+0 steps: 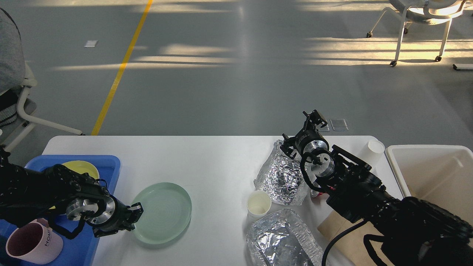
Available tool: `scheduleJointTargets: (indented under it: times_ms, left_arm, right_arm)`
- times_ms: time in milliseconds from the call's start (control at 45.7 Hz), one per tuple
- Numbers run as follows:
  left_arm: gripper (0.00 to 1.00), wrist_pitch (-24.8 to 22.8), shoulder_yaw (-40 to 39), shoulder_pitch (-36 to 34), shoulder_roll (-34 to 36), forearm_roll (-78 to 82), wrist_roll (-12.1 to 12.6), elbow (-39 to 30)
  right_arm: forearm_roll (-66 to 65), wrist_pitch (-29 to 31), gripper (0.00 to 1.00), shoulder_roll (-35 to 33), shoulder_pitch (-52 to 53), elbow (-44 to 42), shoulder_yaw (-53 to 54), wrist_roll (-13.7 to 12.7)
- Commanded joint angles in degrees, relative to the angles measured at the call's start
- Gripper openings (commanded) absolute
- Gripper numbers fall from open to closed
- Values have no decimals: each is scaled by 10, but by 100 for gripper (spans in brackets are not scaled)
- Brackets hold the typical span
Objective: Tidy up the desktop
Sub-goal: 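Grip the pale green plate rim with the left gripper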
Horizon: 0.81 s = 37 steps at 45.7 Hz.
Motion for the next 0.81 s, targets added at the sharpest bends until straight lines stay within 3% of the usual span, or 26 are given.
scheduleJointTargets:
  times_ms: [0,525,656,788]
  left_arm:
    - [0,0,1,-22,7,0,0,-21]
    - [0,-8,28,-127,45,3,1,-110]
    - [0,-36,43,-168,57,4,3,-134]
    - [0,-108,79,-235,66,4,3,-146]
  right_arm:
    - [0,0,100,0,0,0,0,0]
    - [0,0,100,0,0,0,0,0]
    - [0,0,100,0,0,0,0,0]
    - [0,0,100,0,0,0,0,0]
